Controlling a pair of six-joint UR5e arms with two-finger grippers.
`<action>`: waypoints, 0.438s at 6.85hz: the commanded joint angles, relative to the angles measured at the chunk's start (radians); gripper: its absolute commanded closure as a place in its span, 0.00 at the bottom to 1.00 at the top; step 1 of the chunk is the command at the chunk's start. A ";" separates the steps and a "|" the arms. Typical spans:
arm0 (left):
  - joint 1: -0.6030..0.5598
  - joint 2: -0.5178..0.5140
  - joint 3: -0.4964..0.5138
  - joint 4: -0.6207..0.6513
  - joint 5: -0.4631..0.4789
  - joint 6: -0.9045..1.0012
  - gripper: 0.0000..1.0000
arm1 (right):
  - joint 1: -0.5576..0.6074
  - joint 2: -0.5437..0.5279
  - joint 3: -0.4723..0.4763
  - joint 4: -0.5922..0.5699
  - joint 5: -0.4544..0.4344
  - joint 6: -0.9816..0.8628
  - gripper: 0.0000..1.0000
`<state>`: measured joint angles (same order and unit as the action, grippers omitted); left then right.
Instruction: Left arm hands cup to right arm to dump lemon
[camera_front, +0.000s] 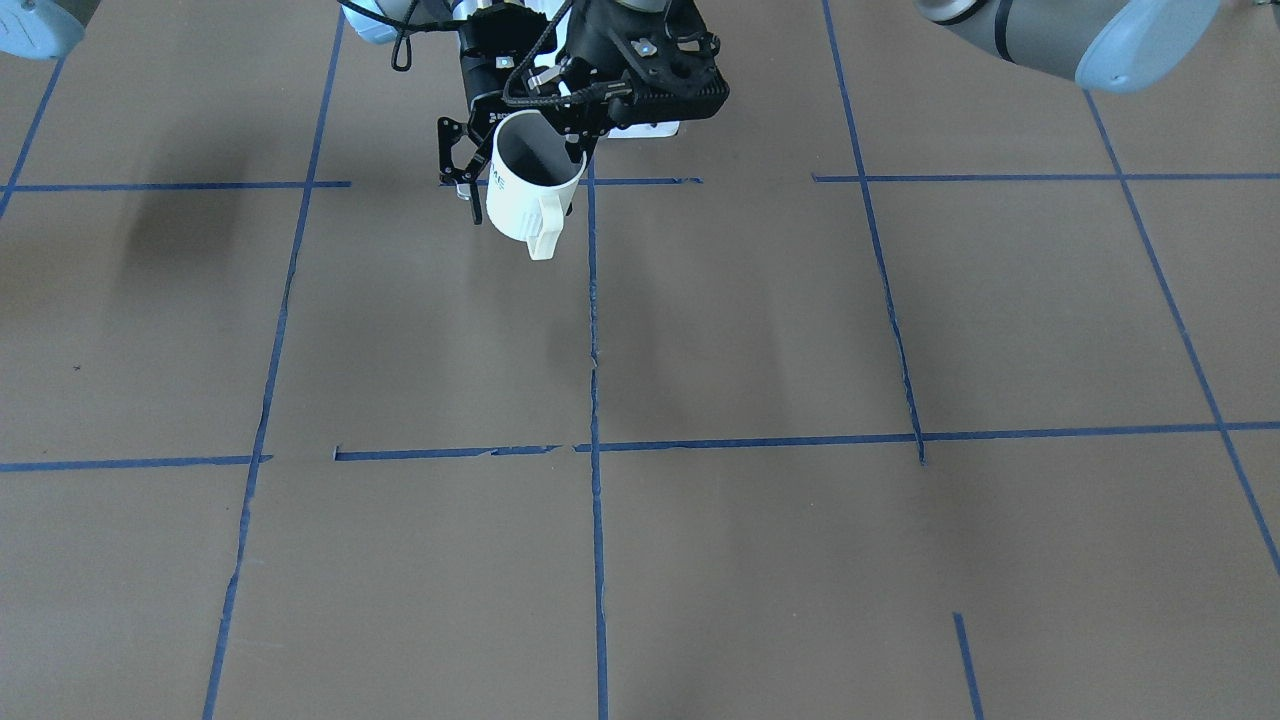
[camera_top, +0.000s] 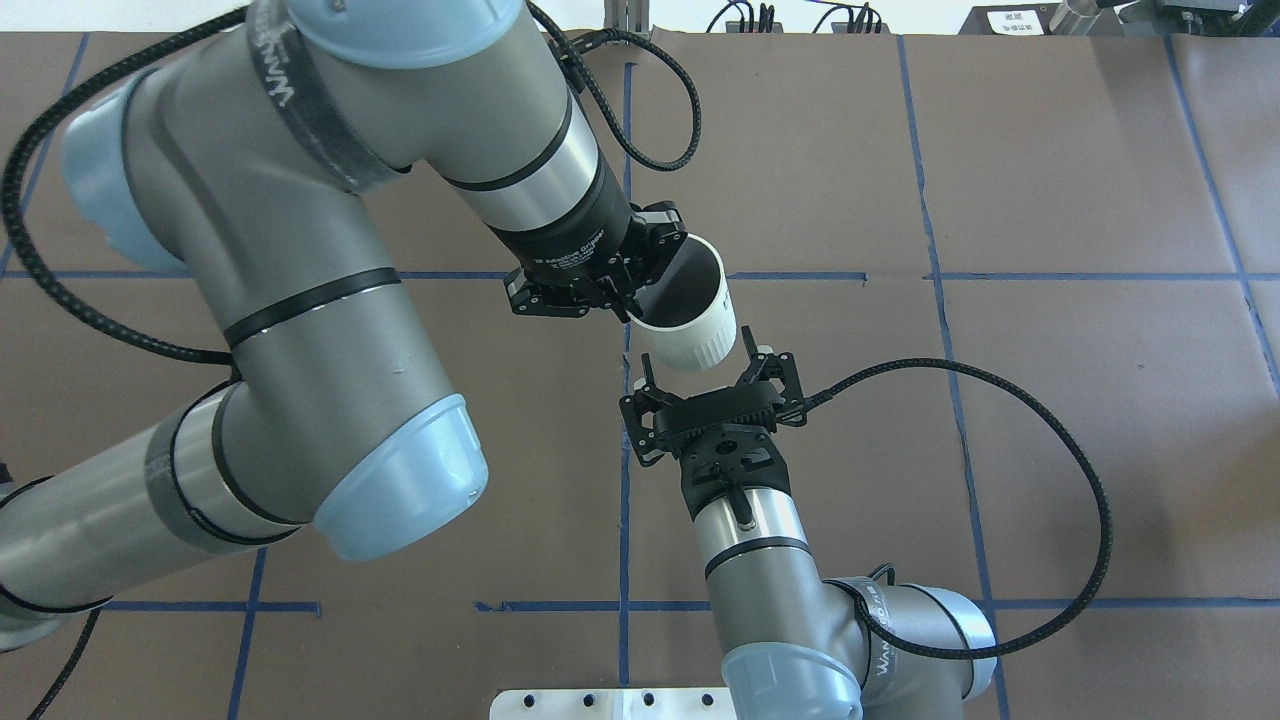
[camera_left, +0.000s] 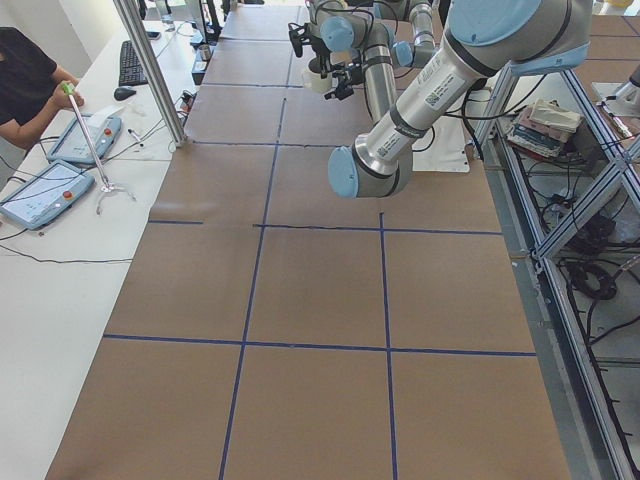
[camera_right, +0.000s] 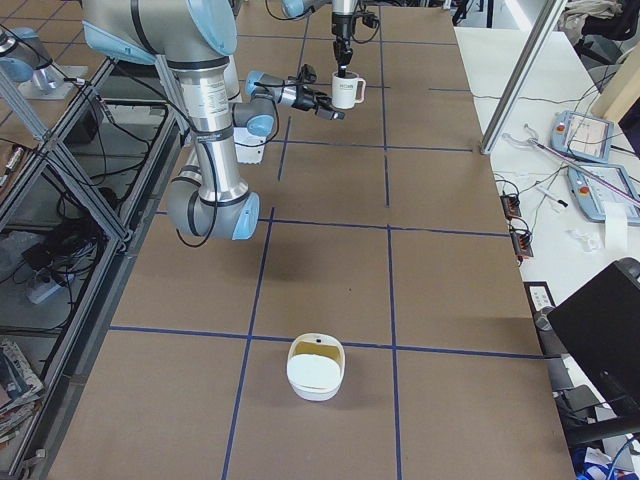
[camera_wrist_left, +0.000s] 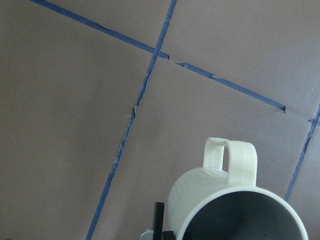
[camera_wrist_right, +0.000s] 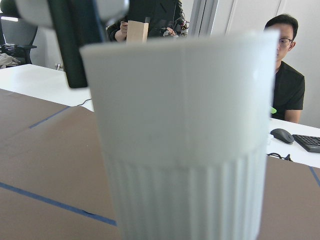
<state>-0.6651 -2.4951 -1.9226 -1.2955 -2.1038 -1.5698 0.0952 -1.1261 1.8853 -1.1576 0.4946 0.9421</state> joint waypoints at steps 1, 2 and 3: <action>-0.072 0.095 -0.122 0.010 -0.004 0.022 1.00 | 0.000 0.006 0.008 -0.002 0.008 0.000 0.00; -0.102 0.193 -0.186 0.012 -0.004 0.151 1.00 | 0.041 0.003 0.023 -0.004 0.078 0.000 0.00; -0.143 0.287 -0.212 0.012 -0.005 0.277 1.00 | 0.116 -0.006 0.023 -0.004 0.195 0.000 0.00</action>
<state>-0.7642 -2.3148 -2.0875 -1.2846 -2.1078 -1.4267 0.1427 -1.1251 1.9026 -1.1605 0.5809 0.9419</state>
